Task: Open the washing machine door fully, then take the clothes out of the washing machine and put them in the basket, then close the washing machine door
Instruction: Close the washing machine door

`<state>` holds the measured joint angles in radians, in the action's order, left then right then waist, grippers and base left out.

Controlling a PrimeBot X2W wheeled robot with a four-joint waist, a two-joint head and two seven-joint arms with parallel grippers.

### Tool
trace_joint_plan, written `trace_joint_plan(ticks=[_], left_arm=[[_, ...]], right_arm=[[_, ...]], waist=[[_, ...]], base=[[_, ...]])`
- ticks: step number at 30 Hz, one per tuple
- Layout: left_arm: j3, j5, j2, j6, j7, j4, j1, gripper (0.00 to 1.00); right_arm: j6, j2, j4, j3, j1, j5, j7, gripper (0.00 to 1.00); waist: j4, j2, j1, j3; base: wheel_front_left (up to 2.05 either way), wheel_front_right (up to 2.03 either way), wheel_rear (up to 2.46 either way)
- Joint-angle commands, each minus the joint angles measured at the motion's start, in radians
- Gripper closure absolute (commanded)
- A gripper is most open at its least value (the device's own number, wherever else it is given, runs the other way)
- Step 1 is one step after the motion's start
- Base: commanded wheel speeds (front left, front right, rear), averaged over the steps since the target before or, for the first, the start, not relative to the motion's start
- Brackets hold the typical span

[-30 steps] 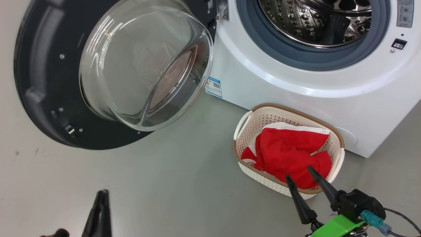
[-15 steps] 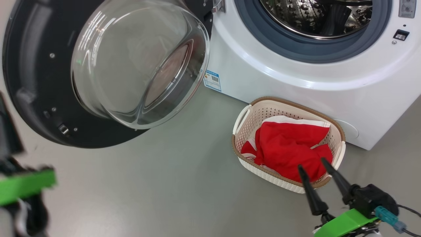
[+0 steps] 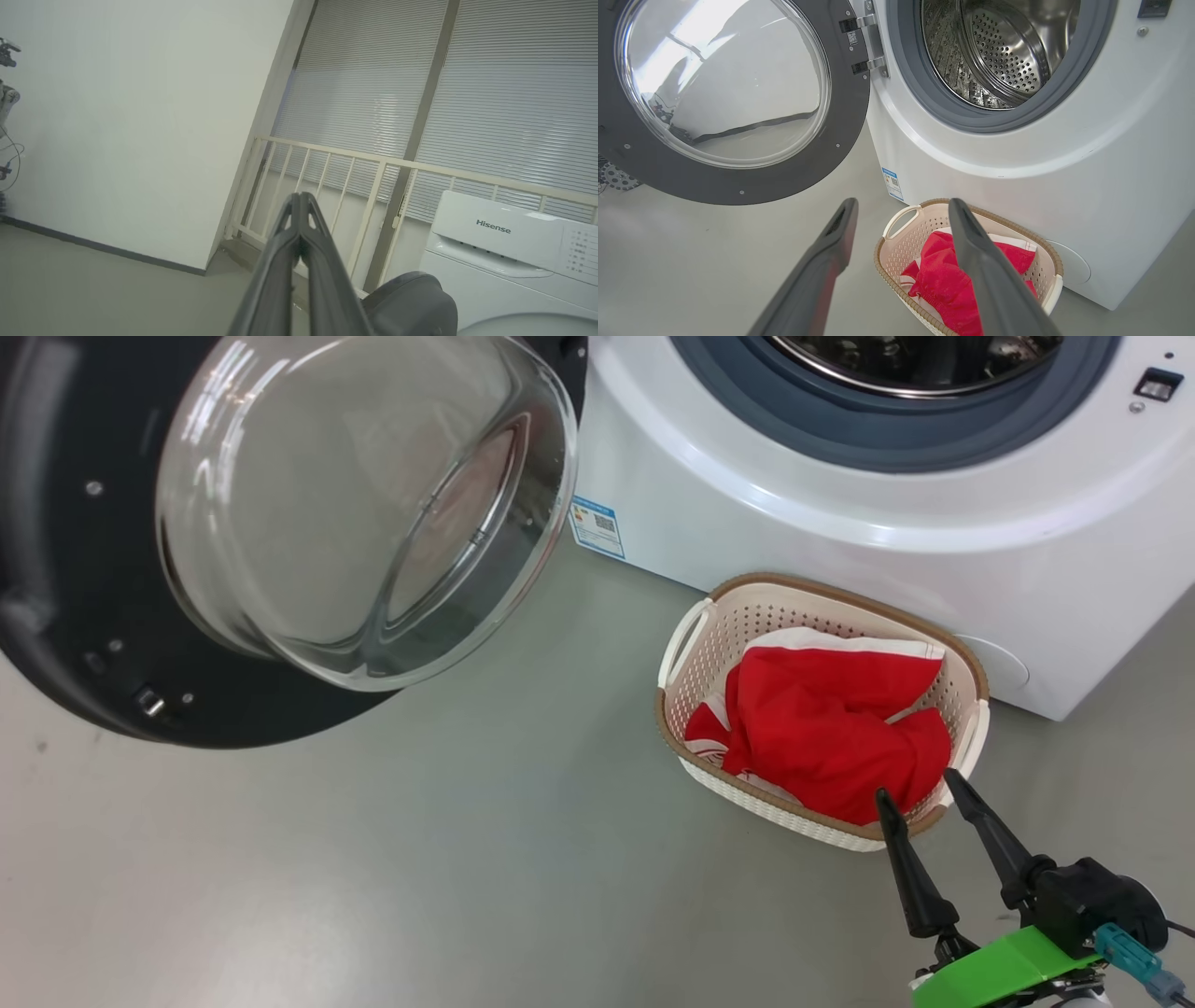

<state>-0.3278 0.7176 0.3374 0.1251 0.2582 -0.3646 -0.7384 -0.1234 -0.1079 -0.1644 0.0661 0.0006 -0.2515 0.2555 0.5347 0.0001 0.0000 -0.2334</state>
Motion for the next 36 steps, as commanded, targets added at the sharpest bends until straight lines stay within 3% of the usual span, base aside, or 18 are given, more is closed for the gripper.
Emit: trace_joint_plan(ticks=[1, 5, 9, 13, 19, 26, 36], left_arm=[[-0.018, 0.04, 0.08, 0.005, 0.004, -0.028, -0.033, 1.0], [0.033, 0.229, 0.143, 0.005, -0.063, -0.231, -0.107, 1.0], [0.089, 0.395, 0.185, 0.005, -0.273, -0.376, -0.148, 1.0], [0.143, 0.492, 0.211, 0.005, -0.438, -0.455, -0.159, 1.0], [0.207, 0.565, 0.228, 0.005, -0.576, -0.515, -0.166, 1.0], [0.286, 0.652, 0.246, 0.006, -0.737, -0.439, -0.12, 1.0], [0.365, 0.769, 0.284, 0.006, -0.887, -0.18, -0.011, 1.0]], right_arm=[[-0.007, 0.0, 0.027, 0.018, -0.007, 0.004, 0.006, 0.0], [-0.007, 0.002, 0.028, 0.016, -0.015, 0.007, 0.006, 0.0], [-0.007, 0.003, 0.028, 0.017, -0.019, 0.008, 0.006, 0.0], [-0.007, 0.004, 0.03, 0.014, -0.013, 0.009, 0.006, 0.0], [-0.007, 0.004, 0.029, 0.018, -0.01, 0.01, 0.006, 0.0], [-0.007, 0.011, 0.026, 0.022, -0.006, 0.008, 0.006, 0.0], [-0.007, 0.027, 0.028, 0.02, 0.014, 0.001, 0.006, 0.0]], waist=[[-0.009, -0.0001, 0.0, -0.009], [-0.019, -0.0001, 0.0, -0.018], [-0.029, -0.0001, 0.0, -0.022], [-0.031, -0.0001, 0.0, -0.02], [-0.036, -0.0001, 0.0, -0.017], [-0.051, -0.0001, 0.0, 0.009], [-0.069, -0.0001, 0.0, 0.049]], base=[[0.0, 0.0, 0.0], [0.0, 0.0, 0.0], [0.0, 0.0, 0.0], [0.0, 0.0, 0.0], [0.0, 0.0, 0.0], [0.0, 0.0, 0.0], [0.0, 0.0, 0.0]])
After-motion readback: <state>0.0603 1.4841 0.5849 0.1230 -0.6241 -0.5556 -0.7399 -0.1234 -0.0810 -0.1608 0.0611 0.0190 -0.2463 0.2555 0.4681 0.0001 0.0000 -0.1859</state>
